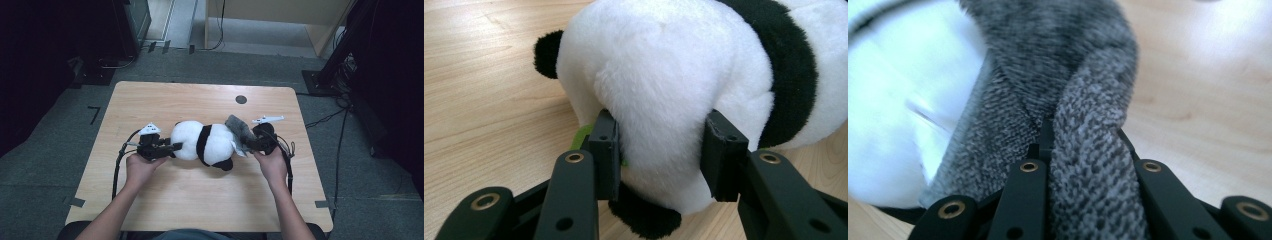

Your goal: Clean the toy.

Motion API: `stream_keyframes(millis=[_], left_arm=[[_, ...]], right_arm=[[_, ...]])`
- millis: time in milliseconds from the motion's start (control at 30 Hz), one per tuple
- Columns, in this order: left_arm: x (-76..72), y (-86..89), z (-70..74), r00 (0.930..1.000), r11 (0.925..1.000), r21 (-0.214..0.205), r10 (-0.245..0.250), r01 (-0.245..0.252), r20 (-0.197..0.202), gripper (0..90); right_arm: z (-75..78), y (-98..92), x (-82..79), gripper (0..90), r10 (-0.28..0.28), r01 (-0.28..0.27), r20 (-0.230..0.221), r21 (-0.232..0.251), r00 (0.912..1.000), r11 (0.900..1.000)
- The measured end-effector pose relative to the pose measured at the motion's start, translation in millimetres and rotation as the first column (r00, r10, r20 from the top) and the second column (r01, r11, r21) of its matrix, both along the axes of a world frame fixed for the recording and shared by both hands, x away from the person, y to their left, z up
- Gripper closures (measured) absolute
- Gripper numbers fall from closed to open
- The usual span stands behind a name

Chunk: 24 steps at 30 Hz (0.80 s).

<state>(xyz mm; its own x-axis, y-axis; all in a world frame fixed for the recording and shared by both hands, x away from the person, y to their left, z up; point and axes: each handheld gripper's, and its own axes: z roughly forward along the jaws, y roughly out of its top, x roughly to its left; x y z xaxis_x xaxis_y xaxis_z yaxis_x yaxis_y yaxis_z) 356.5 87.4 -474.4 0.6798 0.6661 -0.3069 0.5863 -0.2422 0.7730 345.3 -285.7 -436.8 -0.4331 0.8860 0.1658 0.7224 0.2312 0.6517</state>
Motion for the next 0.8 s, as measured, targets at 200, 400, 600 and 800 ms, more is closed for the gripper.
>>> stream_keyframes(millis=[200, 400, 600, 800], left_arm=[[0.1, 0.2, -0.3, 1.0000, 1.0000, -0.005, 0.002, -0.002, -0.002, 57.3], [0.1, 1.0, -0.8, 1.0000, 1.0000, -0.005, 0.000, 0.000, -0.002, 57.2], [-0.7, 0.3, -0.4, 1.0000, 1.0000, -0.003, 0.003, -0.003, 0.003, 57.1], [-1.1, -0.1, -0.2, 1.0000, 1.0000, -0.008, 0.006, -0.006, 0.006, 57.1]], right_arm=[[-25.2, 2.2, 3.8, 77.2, -0.005, 0.006, -0.062, 0.015, 0.9981, 0.9999], [-22.6, -10.0, 7.0, 77.2, -0.043, 0.045, -0.061, 0.028, 0.9972, 0.9986], [8.0, -23.4, 3.9, 77.3, -0.084, 0.081, 0.036, 0.085, 0.9958, 0.9931], [44.6, 1.2, 7.1, 77.3, -0.029, 0.018, 0.115, 0.096, 0.9929, 0.9952]])
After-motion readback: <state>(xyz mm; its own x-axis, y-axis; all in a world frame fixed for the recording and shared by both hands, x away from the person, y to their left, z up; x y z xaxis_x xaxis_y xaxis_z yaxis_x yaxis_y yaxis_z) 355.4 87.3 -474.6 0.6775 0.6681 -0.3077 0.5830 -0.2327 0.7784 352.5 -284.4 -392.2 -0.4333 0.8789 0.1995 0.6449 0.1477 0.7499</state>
